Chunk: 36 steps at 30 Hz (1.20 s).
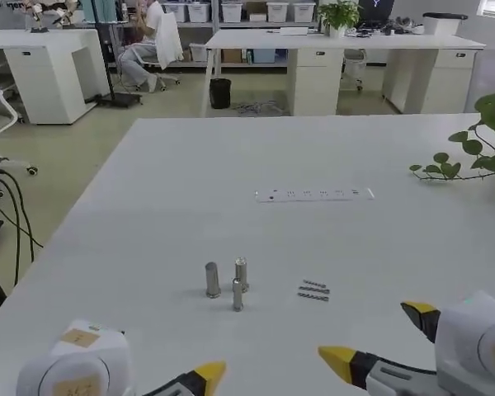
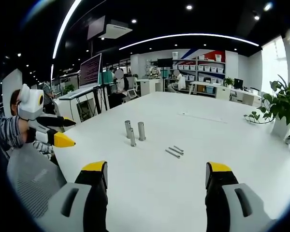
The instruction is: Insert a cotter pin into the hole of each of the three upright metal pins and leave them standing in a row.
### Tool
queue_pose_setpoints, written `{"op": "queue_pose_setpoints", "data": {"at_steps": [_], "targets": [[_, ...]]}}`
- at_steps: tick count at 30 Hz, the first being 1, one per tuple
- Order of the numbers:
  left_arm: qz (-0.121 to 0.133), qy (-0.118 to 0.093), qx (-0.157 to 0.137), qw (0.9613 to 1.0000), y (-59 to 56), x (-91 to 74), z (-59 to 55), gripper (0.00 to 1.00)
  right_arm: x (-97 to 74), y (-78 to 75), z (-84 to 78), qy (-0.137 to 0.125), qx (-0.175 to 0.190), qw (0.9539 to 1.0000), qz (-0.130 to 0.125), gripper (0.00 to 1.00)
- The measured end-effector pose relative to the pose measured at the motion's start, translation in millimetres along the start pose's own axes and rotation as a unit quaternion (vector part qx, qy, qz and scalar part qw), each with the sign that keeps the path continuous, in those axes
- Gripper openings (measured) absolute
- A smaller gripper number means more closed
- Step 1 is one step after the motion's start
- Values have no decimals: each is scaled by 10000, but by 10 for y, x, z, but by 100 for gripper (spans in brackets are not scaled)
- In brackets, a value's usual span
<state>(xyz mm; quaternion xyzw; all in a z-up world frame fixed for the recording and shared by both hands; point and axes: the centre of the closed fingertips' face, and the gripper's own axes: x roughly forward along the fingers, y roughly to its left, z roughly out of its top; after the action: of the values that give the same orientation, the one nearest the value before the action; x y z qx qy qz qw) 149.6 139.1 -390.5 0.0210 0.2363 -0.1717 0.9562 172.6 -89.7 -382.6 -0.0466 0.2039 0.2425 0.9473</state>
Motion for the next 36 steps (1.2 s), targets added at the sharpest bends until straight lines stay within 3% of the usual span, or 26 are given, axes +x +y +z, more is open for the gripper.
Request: {"op": "queue_pose_setpoints", "data": {"at_steps": [22, 36], "targets": [[9, -53, 41, 10000, 31, 17, 17, 80, -6, -43, -3, 18, -35, 10000, -59, 82], [-51, -3, 78, 10000, 7, 7, 1, 78, -8, -17, 20, -1, 43, 10000, 38, 83]]}}
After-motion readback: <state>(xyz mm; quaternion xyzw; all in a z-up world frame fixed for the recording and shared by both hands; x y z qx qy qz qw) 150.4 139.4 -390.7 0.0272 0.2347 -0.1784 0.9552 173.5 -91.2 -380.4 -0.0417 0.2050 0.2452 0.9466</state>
